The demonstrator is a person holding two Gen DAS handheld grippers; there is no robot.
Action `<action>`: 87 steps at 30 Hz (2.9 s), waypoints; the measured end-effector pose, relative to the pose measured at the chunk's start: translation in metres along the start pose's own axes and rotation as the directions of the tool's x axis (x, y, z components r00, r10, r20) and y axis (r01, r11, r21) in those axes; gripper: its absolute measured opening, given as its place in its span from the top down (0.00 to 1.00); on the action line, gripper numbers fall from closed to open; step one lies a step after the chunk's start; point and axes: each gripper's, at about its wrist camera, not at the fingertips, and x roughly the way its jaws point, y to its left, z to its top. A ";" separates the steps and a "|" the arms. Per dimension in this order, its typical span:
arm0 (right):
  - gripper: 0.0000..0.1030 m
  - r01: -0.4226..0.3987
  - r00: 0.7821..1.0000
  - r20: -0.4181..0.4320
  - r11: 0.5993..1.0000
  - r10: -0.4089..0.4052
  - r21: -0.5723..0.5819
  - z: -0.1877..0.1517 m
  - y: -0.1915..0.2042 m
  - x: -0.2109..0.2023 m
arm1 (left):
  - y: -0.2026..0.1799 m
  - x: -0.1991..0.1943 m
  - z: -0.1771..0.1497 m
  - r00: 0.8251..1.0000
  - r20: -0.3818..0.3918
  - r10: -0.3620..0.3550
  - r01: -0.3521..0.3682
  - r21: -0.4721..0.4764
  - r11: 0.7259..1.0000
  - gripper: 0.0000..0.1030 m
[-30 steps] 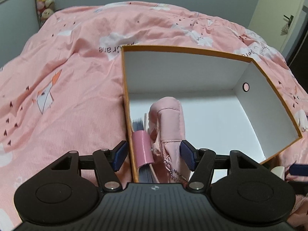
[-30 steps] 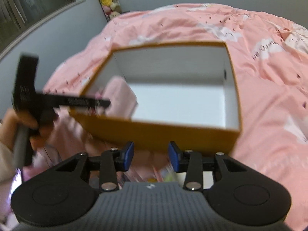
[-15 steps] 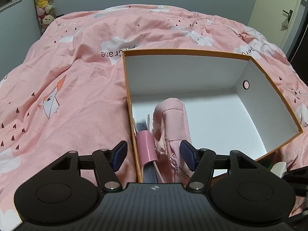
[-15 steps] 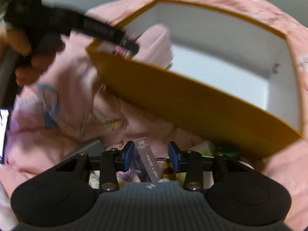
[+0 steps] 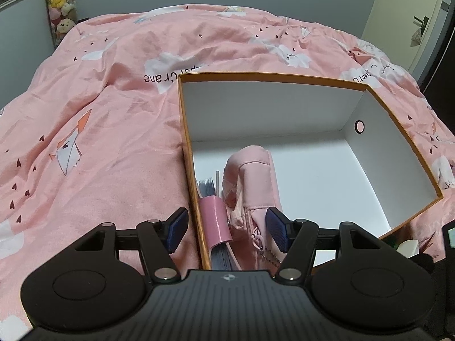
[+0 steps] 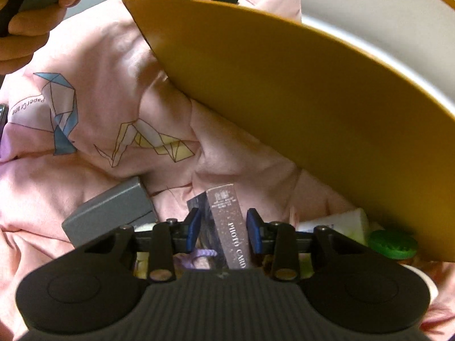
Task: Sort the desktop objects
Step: 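Grasp the brown PHOTO CARD box from the pile with the right gripper, then carry the PHOTO CARD box into the orange box while the left gripper grasps the dark grey box, then carry the dark grey box with the left gripper into the orange box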
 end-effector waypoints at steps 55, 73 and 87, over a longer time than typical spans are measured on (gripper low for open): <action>0.76 -0.082 0.917 0.393 0.936 -0.064 0.343 0.087 -0.054 -0.081 | -0.054 -0.059 -0.080 0.963 -0.260 -0.065 0.111 0.164 0.980 0.31; 0.76 -0.082 0.917 0.395 0.942 -0.056 0.326 0.088 -0.053 -0.082 | -0.078 -0.019 -0.120 0.911 -0.404 0.082 0.066 0.337 0.939 0.38; 0.76 -0.084 0.919 0.390 0.936 -0.060 0.342 0.085 -0.058 -0.079 | -0.051 -0.036 -0.111 0.935 -0.343 0.091 0.015 0.294 0.956 0.59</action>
